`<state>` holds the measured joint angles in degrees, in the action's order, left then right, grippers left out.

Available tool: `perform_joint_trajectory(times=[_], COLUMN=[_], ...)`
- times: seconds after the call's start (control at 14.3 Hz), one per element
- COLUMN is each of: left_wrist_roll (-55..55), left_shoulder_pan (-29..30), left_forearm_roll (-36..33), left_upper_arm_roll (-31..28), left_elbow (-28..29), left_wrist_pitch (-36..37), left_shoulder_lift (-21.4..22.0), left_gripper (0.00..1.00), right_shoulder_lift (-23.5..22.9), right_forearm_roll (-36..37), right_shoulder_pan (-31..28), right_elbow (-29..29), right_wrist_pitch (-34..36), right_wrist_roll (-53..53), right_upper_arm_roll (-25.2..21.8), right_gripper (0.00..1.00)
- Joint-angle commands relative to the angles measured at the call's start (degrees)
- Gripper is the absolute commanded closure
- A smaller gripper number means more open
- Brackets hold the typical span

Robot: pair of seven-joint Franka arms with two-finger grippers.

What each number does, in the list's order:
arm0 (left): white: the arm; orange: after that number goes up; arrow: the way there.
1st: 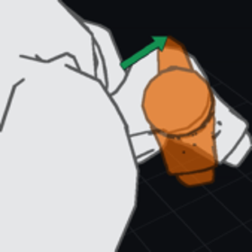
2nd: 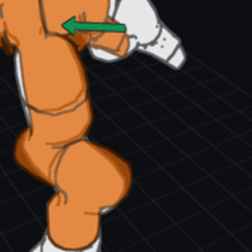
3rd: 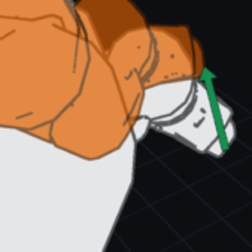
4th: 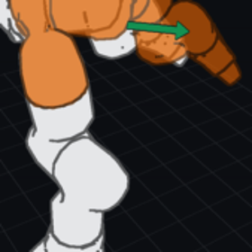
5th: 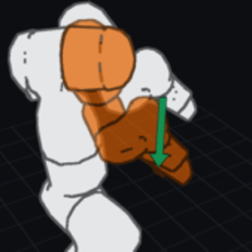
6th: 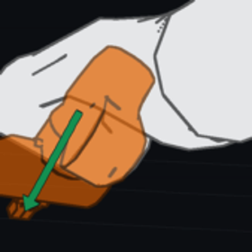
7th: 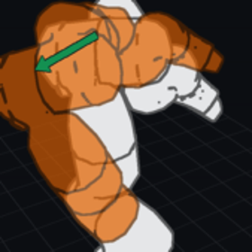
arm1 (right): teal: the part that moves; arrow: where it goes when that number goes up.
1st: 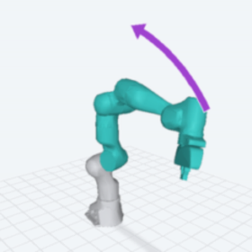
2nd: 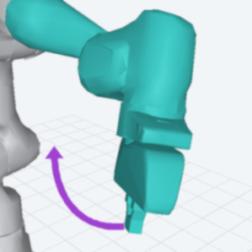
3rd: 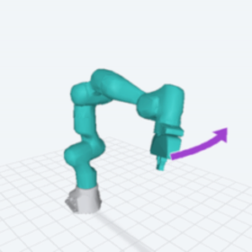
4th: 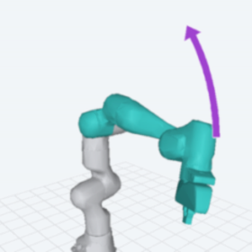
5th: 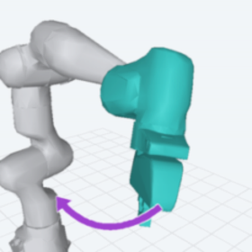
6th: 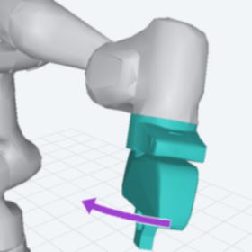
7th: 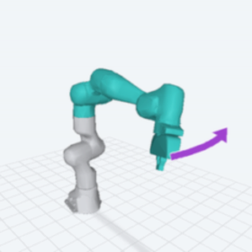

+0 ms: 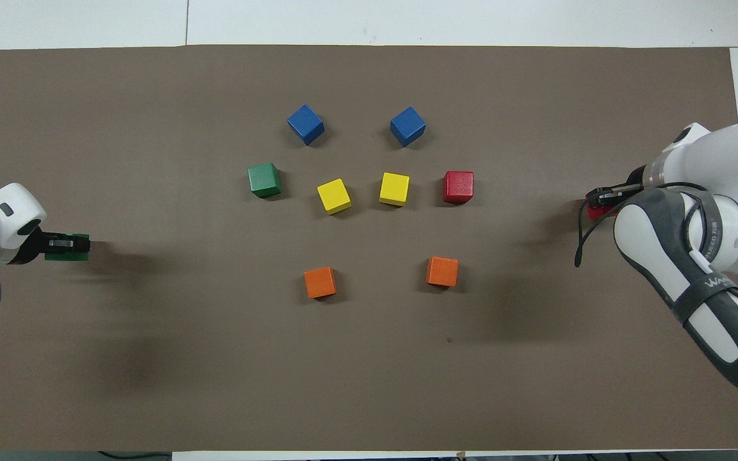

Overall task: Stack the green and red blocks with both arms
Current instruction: 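Carry green outward with the left gripper while the right gripper carries red, then set green down with the left gripper while the right gripper sets red down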

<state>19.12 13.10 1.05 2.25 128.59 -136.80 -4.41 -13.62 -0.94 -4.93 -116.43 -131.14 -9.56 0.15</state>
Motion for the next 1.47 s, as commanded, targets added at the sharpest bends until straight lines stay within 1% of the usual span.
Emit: perform_joint_trajectory(times=[0.0, 0.28, 0.42, 0.56, 0.7, 0.77, 0.84, 0.91, 0.98, 1.05, 1.12, 1.19, 1.33, 1.4], left_wrist_roll=[-0.2, -0.6, -1.1, -1.5, -1.5, -1.5, -1.3, -0.9, -0.7, -0.7, -0.7, -0.7, -0.7, -0.7], left_shoulder_pan=[-0.1, 0.2, 0.3, 0.3, 0.3, 0.2, 0.2, 0.2, 0.1, 0.1, 0.1, 0.2, 0.2, 0.2], left_forearm_roll=[0.9, 0.9, 0.9, 0.9, 0.9, 0.9, 0.9, 0.9, 0.9, 0.9, 0.9, 0.9, 0.9, 0.9], left_upper_arm_roll=[-0.1, -0.2, -0.1, -0.1, -0.2, -0.1, -0.2, -0.2, -0.2, -0.2, -0.2, -0.2, -0.2, -0.2], left_elbow=[3.3, 3.6, 3.6, 3.5, 3.3, 3.3, 3.2, 3.2, 3.2, 3.2, 3.2, 3.2, 3.1, 2.8], left_wrist_pitch=[-5.2, -6.4, -7.1, -7.3, -7.0, -6.9, -6.9, -6.9, -6.9, -7.0, -7.0, -7.0, -6.9, -6.5], left_shoulder_lift=[0.6, -0.6, -1.7, -2.0, -2.2, -2.4, -2.7, -2.9, -3.1, -3.1, -3.1, -3.1, -3.1, -3.1], left_gripper=[1.00, 1.00, 1.00, 1.00, 1.00, 1.00, 1.00, 1.00, 1.00, 0.72, 0.22, 0.02, 0.00, 0.00], right_shoulder_lift=[2.8, 3.6, 3.2, 3.2, 3.3, 3.3, 3.3, 3.3, 3.2, 3.0, 3.0, 2.9, 2.9, 3.0], right_forearm_roll=[-0.4, -0.4, -0.4, -0.4, -0.4, -0.4, -0.4, -0.4, -0.4, -0.4, -0.4, -0.4, -0.4, -0.4], right_shoulder_pan=[-2.1, -2.4, -3.0, -3.0, -3.1, -3.1, -3.0, -3.0, -3.0, -3.0, -3.0, -2.9, -2.9, -3.0], right_elbow=[-3.3, -7.0, -7.1, -7.1, -7.8, -8.4, -8.8, -8.9, -9.0, -9.0, -9.0, -8.7, -7.5, -6.3], right_wrist_pitch=[-1.2, -5.5, -6.0, -6.0, -6.6, -7.5, -8.5, -8.9, -9.0, -9.0, -9.0, -8.8, -7.2, -5.0], right_wrist_roll=[-3.7, -3.8, -4.0, -3.9, -3.8, -3.7, -3.6, -3.5, -3.4, -3.4, -3.3, -3.1, -3.2, -3.2], right_upper_arm_roll=[0.6, 0.6, 0.6, 0.6, 0.6, 0.6, 0.6, 0.6, 0.6, 0.6, 0.6, 0.6, 0.6, 0.6], right_gripper=[1.00, 1.00, 1.00, 1.00, 0.91, 0.91, 0.84, 0.74, 0.74, 0.69, 0.32, 0.00, 0.00, 0.00])
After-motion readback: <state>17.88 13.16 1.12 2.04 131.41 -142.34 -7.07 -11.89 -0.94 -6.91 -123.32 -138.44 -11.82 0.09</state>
